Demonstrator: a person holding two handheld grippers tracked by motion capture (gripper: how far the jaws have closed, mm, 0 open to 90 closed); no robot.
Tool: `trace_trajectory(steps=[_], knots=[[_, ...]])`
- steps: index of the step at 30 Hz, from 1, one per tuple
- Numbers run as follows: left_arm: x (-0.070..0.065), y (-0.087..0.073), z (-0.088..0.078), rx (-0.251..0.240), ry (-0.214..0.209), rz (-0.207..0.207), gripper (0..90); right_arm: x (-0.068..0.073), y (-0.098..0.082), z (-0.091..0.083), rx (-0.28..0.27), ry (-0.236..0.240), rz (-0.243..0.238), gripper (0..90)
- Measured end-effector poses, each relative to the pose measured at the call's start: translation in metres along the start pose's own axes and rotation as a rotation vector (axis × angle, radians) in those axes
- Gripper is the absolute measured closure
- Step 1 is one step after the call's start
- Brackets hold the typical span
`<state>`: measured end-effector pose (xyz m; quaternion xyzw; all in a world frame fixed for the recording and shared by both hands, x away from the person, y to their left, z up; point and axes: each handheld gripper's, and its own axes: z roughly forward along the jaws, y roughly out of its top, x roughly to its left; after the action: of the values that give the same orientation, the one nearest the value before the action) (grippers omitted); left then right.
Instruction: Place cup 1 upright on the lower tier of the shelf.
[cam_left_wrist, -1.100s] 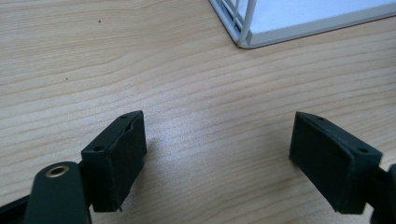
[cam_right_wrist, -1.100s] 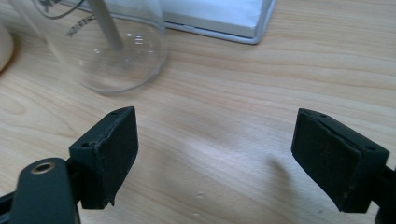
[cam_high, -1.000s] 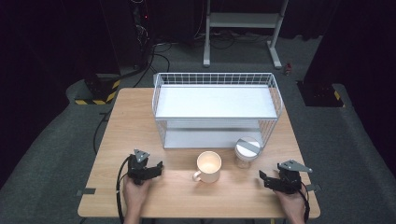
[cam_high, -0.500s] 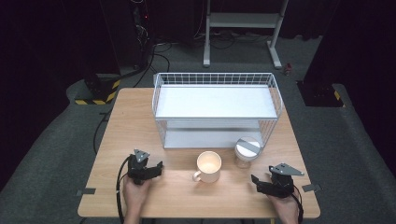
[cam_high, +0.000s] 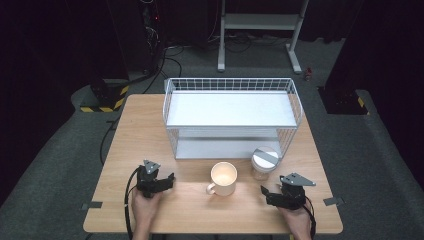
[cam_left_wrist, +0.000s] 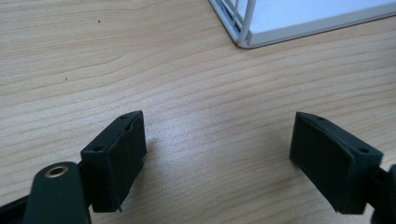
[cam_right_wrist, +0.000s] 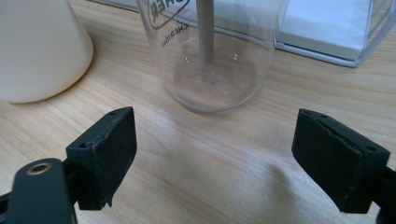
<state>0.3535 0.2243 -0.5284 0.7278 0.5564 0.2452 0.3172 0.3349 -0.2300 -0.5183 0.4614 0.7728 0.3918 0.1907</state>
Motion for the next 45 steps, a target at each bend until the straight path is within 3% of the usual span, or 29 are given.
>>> trace_trajectory(steps=[6, 10, 22, 45], knots=[[0.0, 0.0, 0.0, 0.0, 0.0, 0.0, 18.7, 0.001, 0.009, 0.004, -0.015, -0.004, -0.017, 13.6], [0.0, 0.0, 0.0, 0.0, 0.0, 0.0, 18.7, -0.002, 0.014, 0.007, -0.033, -0.013, -0.001, 13.5], [0.0, 0.0, 0.0, 0.0, -0.001, 0.001, 18.7, -0.002, 0.027, 0.016, -0.034, -0.032, -0.018, 12.9], [0.0, 0.0, 0.0, 0.0, 0.0, 0.0, 18.7, 0.002, 0.04, 0.03, -0.054, -0.019, -0.045, 16.8]])
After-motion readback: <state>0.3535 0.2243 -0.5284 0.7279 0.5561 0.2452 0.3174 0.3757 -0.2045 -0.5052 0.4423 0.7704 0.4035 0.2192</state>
